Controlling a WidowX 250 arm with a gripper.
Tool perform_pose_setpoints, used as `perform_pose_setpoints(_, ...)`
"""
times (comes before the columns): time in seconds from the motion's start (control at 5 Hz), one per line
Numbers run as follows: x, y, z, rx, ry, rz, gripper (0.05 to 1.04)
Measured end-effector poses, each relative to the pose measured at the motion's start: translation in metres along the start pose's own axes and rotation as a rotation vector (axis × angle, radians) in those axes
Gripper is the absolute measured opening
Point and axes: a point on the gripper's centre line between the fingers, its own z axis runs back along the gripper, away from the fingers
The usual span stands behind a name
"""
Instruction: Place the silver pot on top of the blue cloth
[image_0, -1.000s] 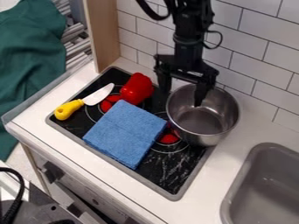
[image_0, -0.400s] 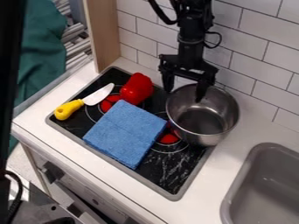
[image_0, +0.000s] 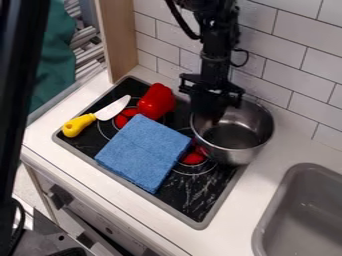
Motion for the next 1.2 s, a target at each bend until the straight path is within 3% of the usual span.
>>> perform_pose_setpoints(0.2,-0.003,0.000,0.000,0.013,0.001,-0.013,0.155)
perform_pose_setpoints(0.4,-0.006,-0.006,0.021,0.032,-0.064,-0.052,0.064)
perform_pose_setpoints(0.6,-0.015,-0.004,0.067,0.063,-0.159,-0.089,0.059)
perform_pose_setpoints(0.8,-0.030,0.016,0.091,0.076,-0.195,-0.076,0.059)
perform_pose_setpoints(1.0,-0.045,0.056,0.100,0.082,-0.178,-0.005,0.059)
perform_pose_setpoints(1.2,-0.062,0.102,0.093,0.083,-0.132,0.079,0.059)
